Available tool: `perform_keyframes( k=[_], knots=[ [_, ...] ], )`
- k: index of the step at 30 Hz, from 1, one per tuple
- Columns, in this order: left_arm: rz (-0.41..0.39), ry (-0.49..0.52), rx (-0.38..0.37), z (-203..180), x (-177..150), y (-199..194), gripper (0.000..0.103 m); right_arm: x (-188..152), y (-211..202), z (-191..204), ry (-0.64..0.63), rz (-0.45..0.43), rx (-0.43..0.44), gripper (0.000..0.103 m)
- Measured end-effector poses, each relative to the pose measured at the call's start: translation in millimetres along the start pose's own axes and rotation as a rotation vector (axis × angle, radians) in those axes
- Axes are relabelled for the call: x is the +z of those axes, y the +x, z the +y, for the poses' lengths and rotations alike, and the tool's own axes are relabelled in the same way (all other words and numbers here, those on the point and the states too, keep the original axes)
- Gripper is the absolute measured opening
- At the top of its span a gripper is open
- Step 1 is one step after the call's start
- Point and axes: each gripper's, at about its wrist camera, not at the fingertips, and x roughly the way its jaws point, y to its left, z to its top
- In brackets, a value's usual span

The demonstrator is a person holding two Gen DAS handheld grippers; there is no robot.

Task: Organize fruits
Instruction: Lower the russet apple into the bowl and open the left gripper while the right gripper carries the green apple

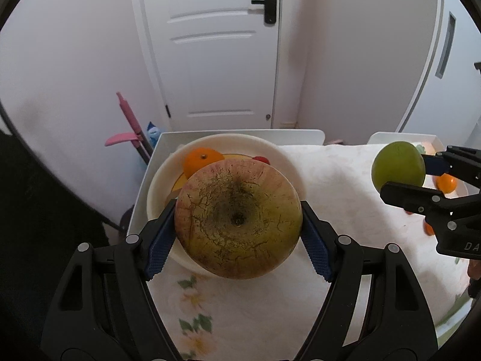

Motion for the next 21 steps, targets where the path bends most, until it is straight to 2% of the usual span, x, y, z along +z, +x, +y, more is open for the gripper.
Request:
perform_keyframes(
  k=[12,21],
  knots=[
    [0.054,0.058,-0.045,6.1,-1.2,67.6,0.081,14.8,43.2,1.8,0.056,0.034,-0.039,0.049],
    [0.069,0.092,-0.038,3.8,-1.4,83.4,0.082,12.2,54.5,-7.2,0.082,0.058,-0.061,0.049]
  ],
)
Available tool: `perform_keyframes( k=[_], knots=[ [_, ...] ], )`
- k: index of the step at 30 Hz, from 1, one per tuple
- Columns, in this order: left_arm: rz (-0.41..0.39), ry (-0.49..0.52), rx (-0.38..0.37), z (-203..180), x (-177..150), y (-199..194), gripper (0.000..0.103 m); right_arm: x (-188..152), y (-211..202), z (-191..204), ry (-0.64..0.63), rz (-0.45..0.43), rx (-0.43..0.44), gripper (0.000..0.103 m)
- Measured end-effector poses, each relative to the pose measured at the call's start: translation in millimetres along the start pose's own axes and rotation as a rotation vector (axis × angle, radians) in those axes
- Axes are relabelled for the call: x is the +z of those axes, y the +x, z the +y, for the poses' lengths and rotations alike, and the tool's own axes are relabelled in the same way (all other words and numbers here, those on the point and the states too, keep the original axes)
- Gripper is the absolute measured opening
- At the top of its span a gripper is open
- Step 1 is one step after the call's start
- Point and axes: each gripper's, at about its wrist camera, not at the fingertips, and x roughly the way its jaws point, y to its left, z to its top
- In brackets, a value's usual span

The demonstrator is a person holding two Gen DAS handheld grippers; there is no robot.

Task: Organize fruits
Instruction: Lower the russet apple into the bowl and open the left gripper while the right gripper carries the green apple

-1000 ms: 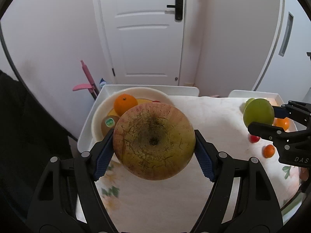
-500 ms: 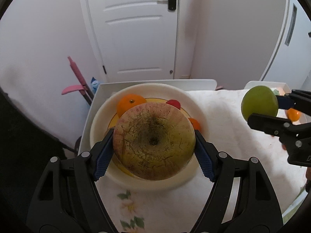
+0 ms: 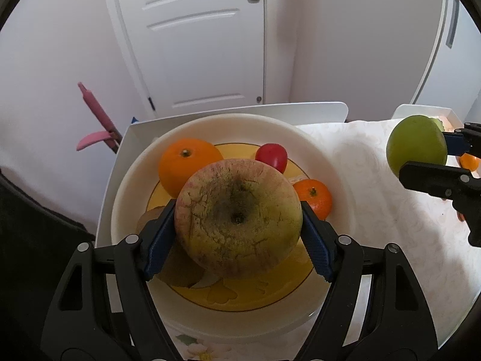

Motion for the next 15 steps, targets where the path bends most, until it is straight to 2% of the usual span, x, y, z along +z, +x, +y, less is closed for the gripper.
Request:
perform_keyframes(
  k=[1,2,4,6,9,15],
  knots=[
    [-0.016,0.015,0.005,-1.9,0.8,-2.8,0.085,0.1,-0.1,-0.9,0.005,0.000,-0.002,0.049],
    [-0.032,0.024,0.009,-2.6,2.6,-6.0,0.094,0.6,0.5,-1.8,0.008,0.000,-0.003,0.049],
    [-0.080,0.040,0.024,-5.2,5.2,-16.7,0.103,1.5,0.3,-2.8,0.013,0.000,-0.004,0.049],
    [-0.107,0.047,0.021,-6.1,8.2,-26.6,0.103,2.4,-0.6,-3.9,0.016,-0.001,-0.006,0.049],
    [-0.104,0.041,0.032,-3.3,9.2,-34.5,0.103,5.0,-2.4,-4.4,0.012,-0.001,-0.002,0.049],
    [-0.104,-0.022,0.048,11.8,1.3,-54.3,0.103,9.1,-7.8,0.6,-0.019,-0.005,0.016,0.049]
  ],
)
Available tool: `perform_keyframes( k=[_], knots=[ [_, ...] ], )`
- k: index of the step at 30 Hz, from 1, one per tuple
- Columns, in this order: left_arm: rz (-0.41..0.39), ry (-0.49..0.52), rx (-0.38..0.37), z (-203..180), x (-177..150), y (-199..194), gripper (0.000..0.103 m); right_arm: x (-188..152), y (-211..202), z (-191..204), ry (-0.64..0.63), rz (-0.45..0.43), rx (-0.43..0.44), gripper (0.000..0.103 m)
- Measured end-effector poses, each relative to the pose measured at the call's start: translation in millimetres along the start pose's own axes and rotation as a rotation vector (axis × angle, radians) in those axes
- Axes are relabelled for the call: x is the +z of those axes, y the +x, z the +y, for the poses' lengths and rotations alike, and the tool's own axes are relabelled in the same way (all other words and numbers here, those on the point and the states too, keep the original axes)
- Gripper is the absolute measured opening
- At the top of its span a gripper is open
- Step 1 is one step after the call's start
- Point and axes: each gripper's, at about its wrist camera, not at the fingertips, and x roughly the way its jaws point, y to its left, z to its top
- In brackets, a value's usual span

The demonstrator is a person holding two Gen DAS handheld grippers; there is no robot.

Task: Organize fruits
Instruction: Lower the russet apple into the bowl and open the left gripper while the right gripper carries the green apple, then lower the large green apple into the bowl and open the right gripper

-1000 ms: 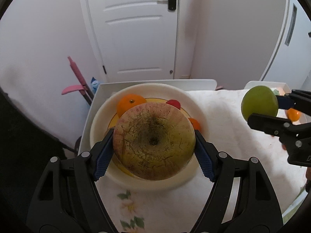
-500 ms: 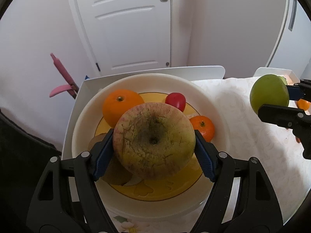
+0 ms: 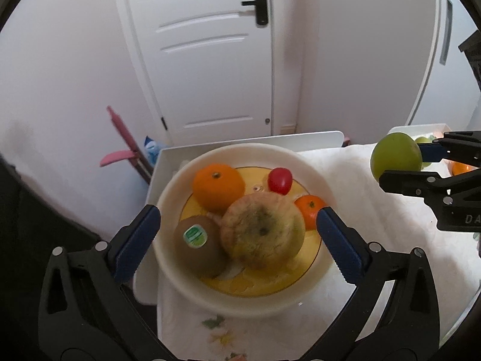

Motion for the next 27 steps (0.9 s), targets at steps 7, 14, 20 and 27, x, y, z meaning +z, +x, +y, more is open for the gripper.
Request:
perform_keyframes(
  k=[7,14,20,27],
  knots=[
    [0.008,-0.074,0.052,17.0,-13.8,-18.9,0.103,2.5,1.8,12.5,-0.041,0.007,0.048,0.049],
    [0.027,-0.131,0.094,33.9,-35.3,-30.6,0.103,-2.1,11.6,34.9,-0.099,0.025,0.094,0.049],
    [0.041,-0.157,0.117,43.9,-53.9,-36.0,0.103,-11.1,28.7,47.0,-0.139,0.037,0.125,0.049],
    [0.053,-0.168,0.126,43.4,-70.7,-40.1,0.103,-16.4,41.8,52.7,-0.181,0.013,0.131,0.049]
  ],
)
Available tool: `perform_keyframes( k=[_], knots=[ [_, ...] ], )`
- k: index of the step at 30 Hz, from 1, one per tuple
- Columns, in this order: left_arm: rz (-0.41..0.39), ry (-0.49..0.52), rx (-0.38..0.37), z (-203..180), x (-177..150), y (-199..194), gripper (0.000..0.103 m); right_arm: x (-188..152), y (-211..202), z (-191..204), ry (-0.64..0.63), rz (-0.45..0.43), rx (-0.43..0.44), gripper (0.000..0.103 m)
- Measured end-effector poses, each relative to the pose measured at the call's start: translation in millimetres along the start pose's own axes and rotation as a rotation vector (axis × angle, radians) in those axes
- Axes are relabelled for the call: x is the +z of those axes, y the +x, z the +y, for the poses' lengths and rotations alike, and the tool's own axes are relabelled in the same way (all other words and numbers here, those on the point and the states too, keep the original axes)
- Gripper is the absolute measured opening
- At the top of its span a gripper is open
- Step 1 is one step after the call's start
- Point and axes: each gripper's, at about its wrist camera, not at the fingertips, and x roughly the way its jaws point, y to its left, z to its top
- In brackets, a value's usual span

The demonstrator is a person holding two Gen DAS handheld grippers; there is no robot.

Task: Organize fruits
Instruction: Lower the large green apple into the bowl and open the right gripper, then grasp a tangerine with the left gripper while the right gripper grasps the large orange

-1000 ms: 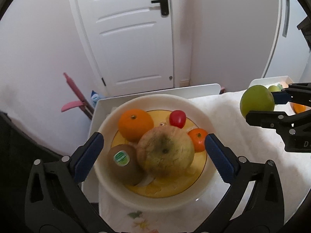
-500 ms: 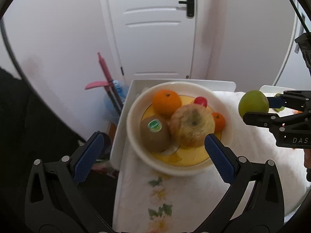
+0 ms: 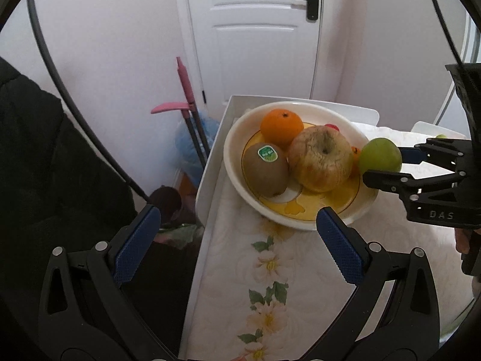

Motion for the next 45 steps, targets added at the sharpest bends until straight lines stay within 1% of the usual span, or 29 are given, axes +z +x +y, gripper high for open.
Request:
perform_keyframes(
  k=[1,3,5,7,12,21,23,27,31,37,42,45],
  knots=[
    [0.001,-0.001,0.000,0.2,-0.9,-0.9,0.103,-0.6,1.8,1.8,-0.008,0.002,-0.010,0.049],
    [0.002,-0.006,-0.001,-0.5,-2.8,-3.1,0.103,-2.5,3.8,4.2,-0.021,0.008,-0.024,0.057],
    [0.003,-0.010,-0.002,-2.5,-1.3,-4.1,0.103,-3.2,0.5,6.9,-0.034,-0.008,-0.042,0.077],
    [0.003,-0.013,-0.001,-3.7,-0.5,-5.8,0.103,-3.4,-4.1,7.4,-0.033,-0.029,-0.040,0.088],
    [-0.008,-0.017,0.004,-3.9,-0.8,-16.2,0.103,-4.0,-10.2,6.5,-0.016,-0.027,-0.033,0.088],
    [-0.051,-0.019,0.004,-5.0,6.2,-45.7,0.103,-2.6,-41.2,10.5,0.022,-0.045,-0.026,0.089],
    [-0.061,-0.012,-0.001,-7.8,7.7,-54.0,0.103,-4.4,-51.0,12.2,0.023,-0.055,-0.034,0.103],
    [-0.072,0.004,-0.014,-14.0,10.2,-68.1,0.103,-10.2,-72.3,13.3,0.036,-0.075,-0.054,0.103],
    [-0.075,0.023,-0.045,-23.1,15.6,-78.5,0.103,-17.6,-99.5,10.6,0.067,-0.088,-0.088,0.103],
    [-0.096,0.077,-0.079,-50.9,27.5,-98.3,0.103,-32.1,-142.0,-4.1,0.141,-0.114,-0.149,0.103],
    [-0.108,0.094,-0.097,-89.6,31.8,-109.2,0.103,-49.0,-172.3,-26.4,0.185,-0.141,-0.192,0.103],
    [-0.110,0.099,-0.110,-120.5,31.3,-116.2,0.103,-62.2,-189.3,-44.4,0.198,-0.150,-0.219,0.103]
  ],
)
